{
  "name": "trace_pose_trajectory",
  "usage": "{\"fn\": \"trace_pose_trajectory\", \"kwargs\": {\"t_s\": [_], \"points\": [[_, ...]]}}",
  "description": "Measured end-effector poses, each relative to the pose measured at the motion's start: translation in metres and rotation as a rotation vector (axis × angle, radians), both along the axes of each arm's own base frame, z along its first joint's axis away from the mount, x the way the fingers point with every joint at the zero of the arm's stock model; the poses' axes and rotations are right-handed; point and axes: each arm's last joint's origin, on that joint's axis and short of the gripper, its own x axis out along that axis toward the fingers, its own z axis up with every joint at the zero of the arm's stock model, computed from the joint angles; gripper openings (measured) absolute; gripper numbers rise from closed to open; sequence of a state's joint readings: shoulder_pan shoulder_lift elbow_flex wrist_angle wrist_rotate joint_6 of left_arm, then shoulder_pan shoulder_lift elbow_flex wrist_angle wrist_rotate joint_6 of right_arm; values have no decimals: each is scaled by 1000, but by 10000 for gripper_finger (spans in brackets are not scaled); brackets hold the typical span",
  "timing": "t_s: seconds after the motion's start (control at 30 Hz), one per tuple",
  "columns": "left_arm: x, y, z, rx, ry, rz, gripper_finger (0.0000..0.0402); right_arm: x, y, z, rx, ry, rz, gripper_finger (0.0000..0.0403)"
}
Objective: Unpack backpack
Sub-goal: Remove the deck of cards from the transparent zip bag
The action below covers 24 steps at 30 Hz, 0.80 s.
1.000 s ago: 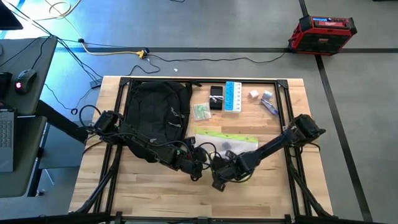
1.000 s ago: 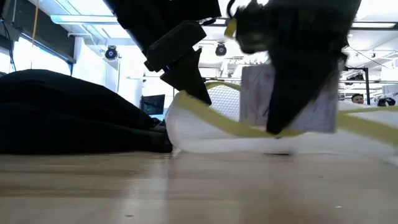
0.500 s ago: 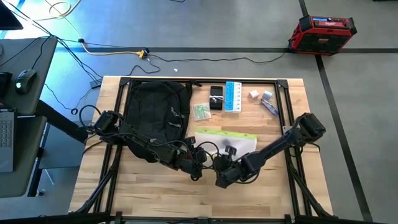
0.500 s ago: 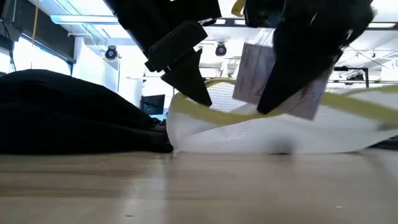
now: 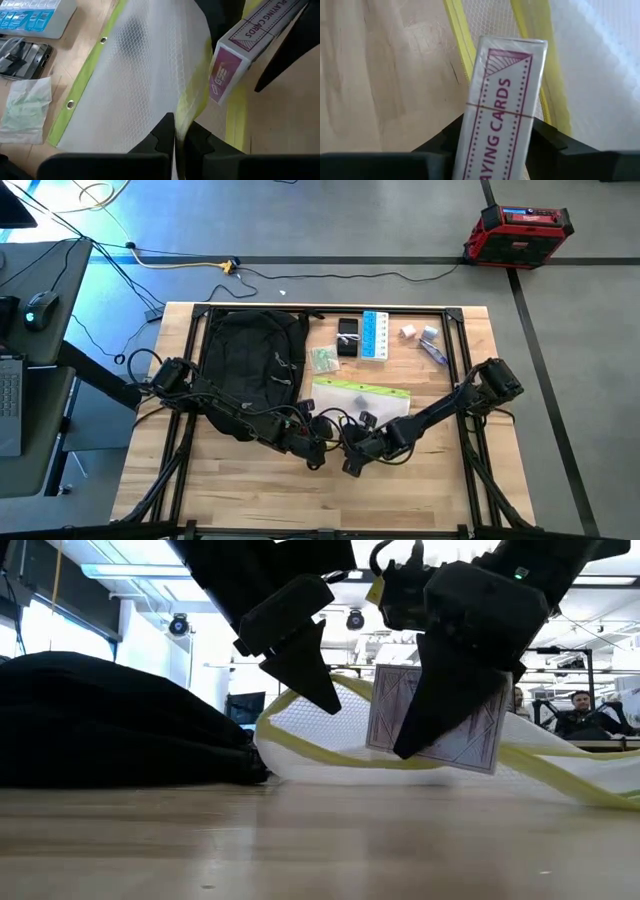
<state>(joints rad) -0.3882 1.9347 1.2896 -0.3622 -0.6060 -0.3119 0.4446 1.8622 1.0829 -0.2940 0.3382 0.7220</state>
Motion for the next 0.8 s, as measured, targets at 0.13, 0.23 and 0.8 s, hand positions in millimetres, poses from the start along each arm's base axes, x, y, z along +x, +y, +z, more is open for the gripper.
{"fn": "trace_pose_trajectory", "kwargs": {"t_s": [0.13,0.23,0.8], "points": [[0,0,0,-1,0,-1,0,3,4,4,38,0,42,127],[0,-1,0,-2,1,-3,0,5,11,9,45,-13,161,127],[0,0,0,-2,1,-1,0,9,9,-6,-46,-16,82,156]]}}
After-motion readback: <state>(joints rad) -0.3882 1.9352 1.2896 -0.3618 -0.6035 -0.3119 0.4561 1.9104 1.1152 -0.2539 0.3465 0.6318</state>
